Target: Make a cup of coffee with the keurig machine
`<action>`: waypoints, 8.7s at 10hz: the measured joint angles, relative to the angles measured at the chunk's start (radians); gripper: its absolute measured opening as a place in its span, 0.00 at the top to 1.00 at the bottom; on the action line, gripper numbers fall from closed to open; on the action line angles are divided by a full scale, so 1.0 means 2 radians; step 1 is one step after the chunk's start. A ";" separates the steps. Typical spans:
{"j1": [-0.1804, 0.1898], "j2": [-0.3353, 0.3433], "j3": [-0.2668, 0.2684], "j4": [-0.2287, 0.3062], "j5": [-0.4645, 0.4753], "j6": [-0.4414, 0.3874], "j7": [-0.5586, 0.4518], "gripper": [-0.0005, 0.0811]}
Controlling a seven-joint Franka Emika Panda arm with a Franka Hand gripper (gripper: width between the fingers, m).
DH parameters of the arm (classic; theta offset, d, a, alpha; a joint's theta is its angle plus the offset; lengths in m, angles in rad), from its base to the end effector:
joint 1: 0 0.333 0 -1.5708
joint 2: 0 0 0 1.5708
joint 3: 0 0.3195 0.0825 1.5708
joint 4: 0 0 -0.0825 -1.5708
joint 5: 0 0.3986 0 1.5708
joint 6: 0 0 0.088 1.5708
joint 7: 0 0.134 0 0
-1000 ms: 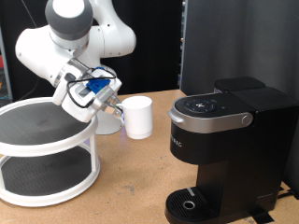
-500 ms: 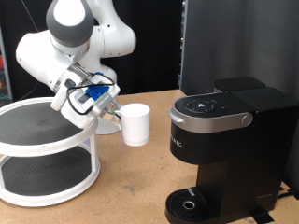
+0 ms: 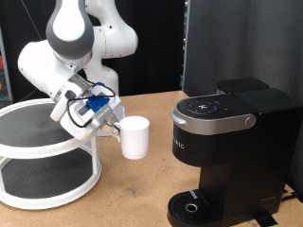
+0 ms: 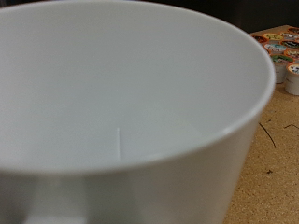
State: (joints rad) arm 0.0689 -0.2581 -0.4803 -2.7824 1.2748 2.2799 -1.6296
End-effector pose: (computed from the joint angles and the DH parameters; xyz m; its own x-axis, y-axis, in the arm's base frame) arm 0.3638 -0.0955 0.2477 0.8009 -0.0552 0.5962 0.3665 -0.7421 -0.5612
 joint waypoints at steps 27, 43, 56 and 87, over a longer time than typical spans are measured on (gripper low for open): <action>0.014 0.157 0.125 0.074 0.217 0.037 -0.084 0.91; 0.017 0.251 0.183 0.137 0.324 0.056 -0.158 0.91; 0.017 0.275 0.193 0.148 0.341 0.053 -0.181 0.60; -0.068 0.034 0.098 0.058 0.042 -0.189 0.079 0.01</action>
State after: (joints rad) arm -0.0664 -0.1894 -0.2835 -2.6660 1.3594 1.9011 -1.4721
